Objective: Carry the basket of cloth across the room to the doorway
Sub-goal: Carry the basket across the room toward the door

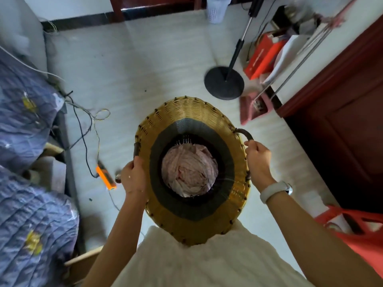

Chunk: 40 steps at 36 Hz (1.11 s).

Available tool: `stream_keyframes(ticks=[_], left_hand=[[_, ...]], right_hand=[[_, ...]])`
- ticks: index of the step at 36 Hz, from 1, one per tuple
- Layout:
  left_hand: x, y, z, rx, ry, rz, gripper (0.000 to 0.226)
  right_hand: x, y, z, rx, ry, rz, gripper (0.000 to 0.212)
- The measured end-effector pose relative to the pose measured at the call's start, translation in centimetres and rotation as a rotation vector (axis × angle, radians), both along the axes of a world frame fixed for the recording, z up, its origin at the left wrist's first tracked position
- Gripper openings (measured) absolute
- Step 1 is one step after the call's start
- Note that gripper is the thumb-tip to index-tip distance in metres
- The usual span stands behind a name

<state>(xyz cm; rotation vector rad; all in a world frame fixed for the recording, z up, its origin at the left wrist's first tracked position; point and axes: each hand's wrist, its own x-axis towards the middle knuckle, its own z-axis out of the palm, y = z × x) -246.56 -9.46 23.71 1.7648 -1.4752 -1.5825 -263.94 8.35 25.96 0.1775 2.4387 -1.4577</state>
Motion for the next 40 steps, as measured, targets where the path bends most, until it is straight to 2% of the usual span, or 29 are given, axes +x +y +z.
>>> stream_keyframes(ticks=[12, 16, 21, 28, 35, 40], left_hand=[[-11.1, -16.7, 0.1, -0.119, -0.055, 0.084, 0.027], [-14.7, -23.9, 0.0, -0.113, -0.091, 0.172, 0.029], [-18.4, -32.4, 0.2, -0.11, -0.078, 0.253, 0.031], [-19.8, -40.9, -0.5, -0.056, -0.013, 0.414, 0.033], [-20.7, -50.6, -1.6, -0.006, -0.011, 0.454, 0.029], [-21.3, -58.0, -2.0, 0.03, 0.062, 0.416, 0.03]], right_hand=[[-12.3, -18.3, -2.0, -0.088, -0.034, 0.072, 0.031], [-16.8, -26.7, -2.6, -0.084, -0.084, 0.17, 0.026], [-21.4, -36.5, -3.1, -0.046, -0.09, 0.294, 0.031], [-25.3, -47.4, -2.9, -0.019, -0.096, 0.415, 0.03], [-26.9, -58.5, -2.3, 0.007, -0.042, 0.465, 0.033], [-27.1, -65.4, -2.4, 0.035, -0.051, 0.424, 0.034]])
